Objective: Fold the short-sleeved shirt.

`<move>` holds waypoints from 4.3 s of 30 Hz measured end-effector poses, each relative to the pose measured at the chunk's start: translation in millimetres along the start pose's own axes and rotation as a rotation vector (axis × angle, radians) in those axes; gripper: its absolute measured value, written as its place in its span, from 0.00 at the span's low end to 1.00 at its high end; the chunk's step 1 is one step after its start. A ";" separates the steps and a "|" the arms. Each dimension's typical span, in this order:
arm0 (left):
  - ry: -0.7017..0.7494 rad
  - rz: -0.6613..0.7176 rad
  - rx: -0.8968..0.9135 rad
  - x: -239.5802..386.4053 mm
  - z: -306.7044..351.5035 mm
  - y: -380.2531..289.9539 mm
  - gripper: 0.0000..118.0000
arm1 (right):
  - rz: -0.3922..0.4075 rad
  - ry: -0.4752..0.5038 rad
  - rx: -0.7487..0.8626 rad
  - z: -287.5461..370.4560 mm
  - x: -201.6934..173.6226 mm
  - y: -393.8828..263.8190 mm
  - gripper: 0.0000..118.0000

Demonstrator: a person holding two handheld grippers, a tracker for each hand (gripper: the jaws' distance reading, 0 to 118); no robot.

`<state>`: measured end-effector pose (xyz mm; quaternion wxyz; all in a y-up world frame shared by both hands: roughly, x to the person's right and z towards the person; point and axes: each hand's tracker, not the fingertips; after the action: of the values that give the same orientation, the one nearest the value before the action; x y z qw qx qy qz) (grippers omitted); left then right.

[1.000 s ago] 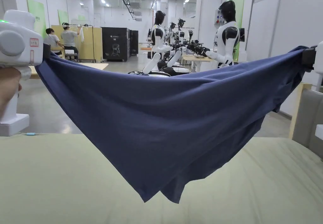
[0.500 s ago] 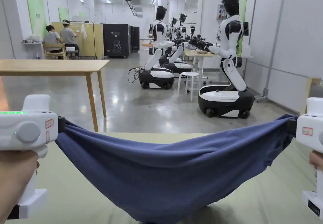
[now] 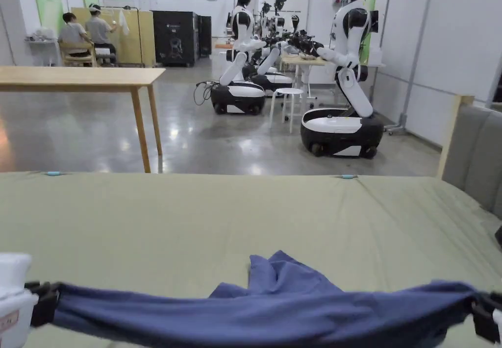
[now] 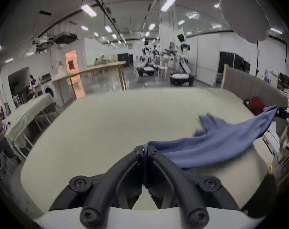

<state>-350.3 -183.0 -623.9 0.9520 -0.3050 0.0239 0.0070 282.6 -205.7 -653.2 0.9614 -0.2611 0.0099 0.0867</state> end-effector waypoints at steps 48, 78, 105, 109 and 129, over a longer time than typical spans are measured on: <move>0.106 0.172 -0.034 -48.6 0.8 -155.3 0.98 | -0.059 0.284 0.135 7.1 -256.2 2.6 0.01; -0.072 0.119 -0.015 -11.0 -12.1 -81.6 0.01 | -0.034 0.147 -0.012 -94.3 -157.9 60.6 0.01; -0.047 0.150 -0.037 3.8 -28.4 -70.6 0.01 | 0.112 0.270 -0.299 -275.5 -183.5 83.3 0.05; -0.053 0.149 -0.035 0.0 -30.8 -66.7 0.01 | -0.056 0.288 -0.196 -222.6 -159.5 94.2 0.05; 0.005 -0.002 0.364 32.4 -9.2 238.2 0.00 | -0.027 0.078 0.383 8.5 -30.8 355.4 0.05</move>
<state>-325.0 5.5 -771.2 0.9915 -0.1276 0.0266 0.0008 190.9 95.1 -821.7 0.9934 -0.0769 0.0601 0.0600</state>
